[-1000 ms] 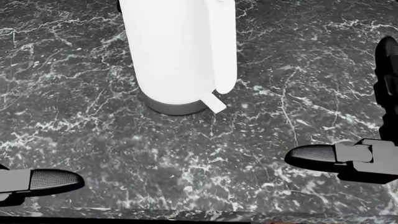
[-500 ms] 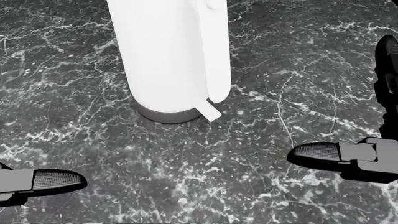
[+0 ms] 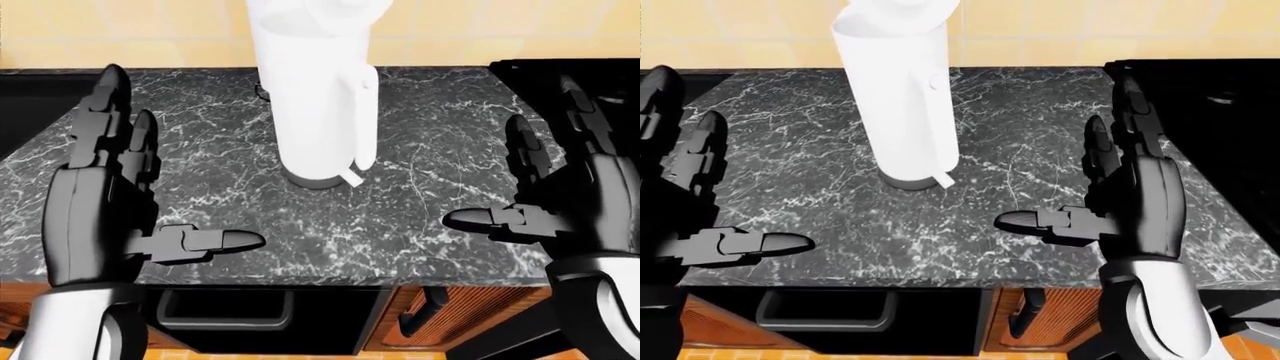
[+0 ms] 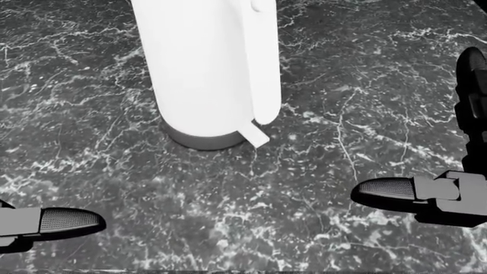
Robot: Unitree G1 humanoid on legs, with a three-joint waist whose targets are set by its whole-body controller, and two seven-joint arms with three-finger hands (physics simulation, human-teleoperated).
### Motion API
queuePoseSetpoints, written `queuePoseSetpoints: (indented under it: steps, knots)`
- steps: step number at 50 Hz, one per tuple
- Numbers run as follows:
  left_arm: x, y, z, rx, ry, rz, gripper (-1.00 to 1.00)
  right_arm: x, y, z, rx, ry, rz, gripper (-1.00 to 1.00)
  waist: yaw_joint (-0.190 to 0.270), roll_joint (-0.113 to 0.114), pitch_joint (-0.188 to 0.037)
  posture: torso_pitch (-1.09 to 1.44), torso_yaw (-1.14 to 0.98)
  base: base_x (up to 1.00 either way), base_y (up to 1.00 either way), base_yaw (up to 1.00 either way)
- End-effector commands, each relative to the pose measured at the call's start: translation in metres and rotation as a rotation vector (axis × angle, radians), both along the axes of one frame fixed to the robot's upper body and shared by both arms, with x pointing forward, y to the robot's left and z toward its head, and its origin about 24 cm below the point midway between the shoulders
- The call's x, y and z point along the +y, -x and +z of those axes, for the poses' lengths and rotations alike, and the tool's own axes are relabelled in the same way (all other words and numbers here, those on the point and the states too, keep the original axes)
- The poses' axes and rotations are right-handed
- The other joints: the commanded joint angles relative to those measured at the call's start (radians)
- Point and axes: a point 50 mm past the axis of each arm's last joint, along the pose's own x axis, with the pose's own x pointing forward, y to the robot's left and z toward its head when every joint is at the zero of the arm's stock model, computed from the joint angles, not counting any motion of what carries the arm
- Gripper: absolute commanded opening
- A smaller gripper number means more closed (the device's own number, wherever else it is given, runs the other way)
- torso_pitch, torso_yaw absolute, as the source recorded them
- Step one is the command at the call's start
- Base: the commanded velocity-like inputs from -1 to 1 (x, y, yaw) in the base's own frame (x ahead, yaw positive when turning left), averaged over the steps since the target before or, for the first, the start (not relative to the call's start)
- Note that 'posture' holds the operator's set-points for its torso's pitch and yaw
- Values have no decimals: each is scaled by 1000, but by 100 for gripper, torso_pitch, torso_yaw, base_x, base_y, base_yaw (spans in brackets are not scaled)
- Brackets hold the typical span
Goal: Close the lid of the electric kettle.
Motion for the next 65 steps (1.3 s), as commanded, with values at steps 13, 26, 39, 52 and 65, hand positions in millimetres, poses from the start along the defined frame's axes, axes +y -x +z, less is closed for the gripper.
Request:
queuePoseSetpoints:
  steps: [13, 26, 39, 52, 65]
  knots:
    - [1, 4, 9, -72, 1, 7, 100, 0, 4, 8, -68, 12, -12, 100, 1, 3, -15, 0, 0, 0, 0, 0]
    - [3, 5, 9, -74, 4, 12, 100, 1, 5, 7, -76, 26, -7, 100, -2, 14, -10, 0, 0, 2, 0, 0]
    - [3, 4, 9, -73, 1, 11, 100, 1, 4, 9, -70, 9, -4, 100, -6, 23, 2, 0, 0, 6, 0, 0]
    - [2, 4, 9, -72, 2, 9, 100, 0, 5, 10, -71, 5, -6, 100, -2, 2, -17, 0, 0, 0, 0, 0]
    - [1, 4, 8, -70, 1, 6, 100, 0, 5, 9, -66, -5, -2, 100, 0, 1, -15, 0, 0, 0, 0, 0]
